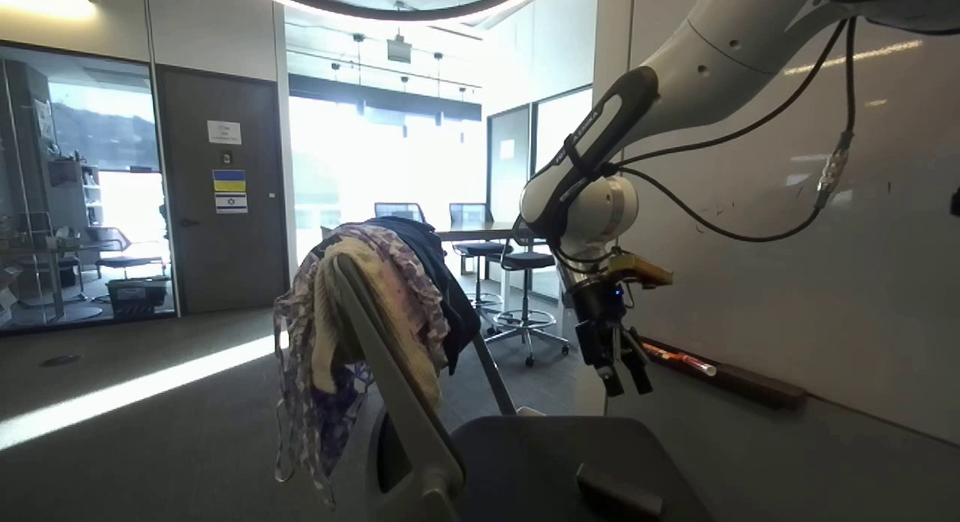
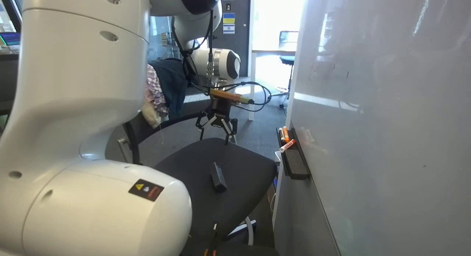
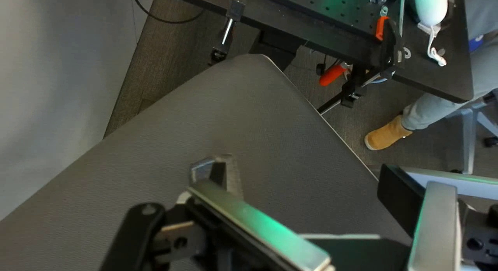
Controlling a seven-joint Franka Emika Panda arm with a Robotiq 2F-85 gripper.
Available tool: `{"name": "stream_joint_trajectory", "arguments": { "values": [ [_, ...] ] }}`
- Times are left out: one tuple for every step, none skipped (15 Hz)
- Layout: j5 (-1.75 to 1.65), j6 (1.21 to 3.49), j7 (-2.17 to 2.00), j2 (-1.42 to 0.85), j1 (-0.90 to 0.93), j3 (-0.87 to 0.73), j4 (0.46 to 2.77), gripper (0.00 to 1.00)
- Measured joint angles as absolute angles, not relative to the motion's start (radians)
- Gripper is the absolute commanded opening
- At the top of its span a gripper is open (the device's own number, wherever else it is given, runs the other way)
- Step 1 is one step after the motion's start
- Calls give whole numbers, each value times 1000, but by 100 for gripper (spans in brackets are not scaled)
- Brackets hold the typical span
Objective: Use the black eraser to wipe the writings on the whiteboard
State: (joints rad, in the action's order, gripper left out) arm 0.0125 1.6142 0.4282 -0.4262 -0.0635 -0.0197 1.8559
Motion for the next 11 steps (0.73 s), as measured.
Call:
{"name": "stream_joint_trajectory", "arguments": {
  "values": [
    [13,1612,435,-414,-79,-20,1852,100],
    [20,1613,444,-397,-97,-22,1852,100],
    [30,1615,456,-375,-116,-23,1854,100],
    [44,1619,465,-351,-135,-25,1858,100],
    [62,1630,475,-324,-152,-28,1866,100],
    [80,1645,481,-297,-167,-32,1876,100],
    [98,1661,486,-269,-178,-37,1889,100],
    [113,1676,489,-239,-186,-42,1906,100],
    [127,1686,492,-205,-190,-46,1928,100],
    [134,1699,495,-165,-190,-48,1959,100],
    [135,1716,497,-118,-188,-48,1997,100]
  ]
}}
